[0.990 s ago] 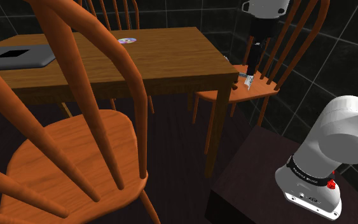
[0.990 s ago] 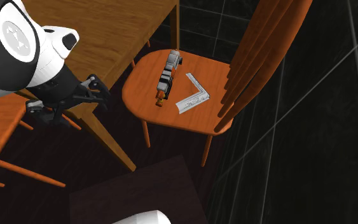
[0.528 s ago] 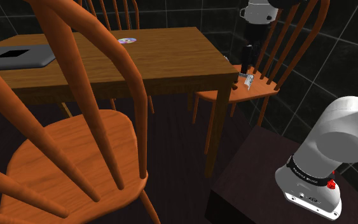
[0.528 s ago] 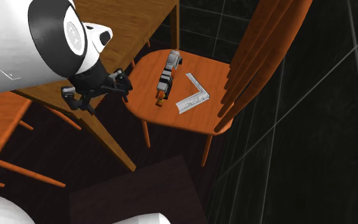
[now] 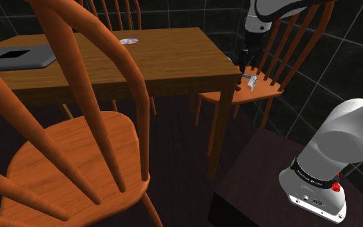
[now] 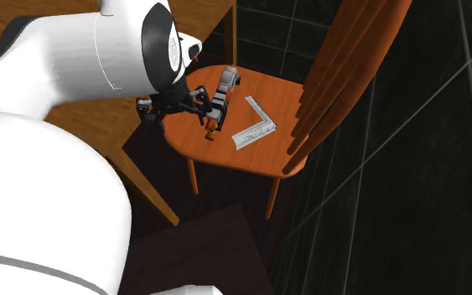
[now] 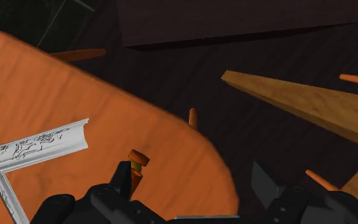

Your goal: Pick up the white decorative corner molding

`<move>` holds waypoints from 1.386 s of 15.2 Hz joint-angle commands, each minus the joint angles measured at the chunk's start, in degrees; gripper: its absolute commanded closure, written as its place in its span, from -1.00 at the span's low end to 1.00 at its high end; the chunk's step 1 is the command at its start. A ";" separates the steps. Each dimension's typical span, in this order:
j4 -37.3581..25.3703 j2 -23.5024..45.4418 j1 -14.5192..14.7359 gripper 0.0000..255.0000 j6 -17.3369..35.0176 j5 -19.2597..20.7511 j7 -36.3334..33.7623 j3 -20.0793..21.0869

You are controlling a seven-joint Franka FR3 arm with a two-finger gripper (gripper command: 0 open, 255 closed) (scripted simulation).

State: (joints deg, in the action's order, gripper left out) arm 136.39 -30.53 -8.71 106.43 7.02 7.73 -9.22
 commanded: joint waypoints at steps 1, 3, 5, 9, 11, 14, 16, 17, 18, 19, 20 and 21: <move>-1.51 3.44 -1.30 -1.00 2.30 0.39 0.18 -1.90; -2.59 6.42 -2.38 -1.00 4.47 0.47 0.08 -3.52; -3.82 9.46 -3.40 -1.00 6.53 0.35 0.05 -5.14; -6.70 15.69 -5.29 -1.00 10.28 -0.56 0.26 -8.38; -8.34 18.87 -6.20 -1.00 11.97 -1.39 0.53 -9.97; -11.02 23.72 -7.59 -1.00 14.23 -3.12 1.15 -12.25; -12.96 27.01 -8.58 -1.00 15.55 -4.62 1.70 -13.68; -13.97 28.68 -9.12 -1.00 16.15 -5.46 2.02 -14.34; -15.02 30.35 -9.68 -1.00 16.71 -6.36 2.36 -14.98; -16.09 32.03 -10.27 -1.00 17.22 -7.32 2.73 -15.57; -17.18 33.72 -10.90 -1.00 17.69 -8.32 3.10 -16.13; -17.39 34.03 -11.05 -1.00 17.77 -8.51 3.17 -16.19</move>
State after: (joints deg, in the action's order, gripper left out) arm 119.89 2.20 -19.36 123.83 -0.73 10.55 -25.04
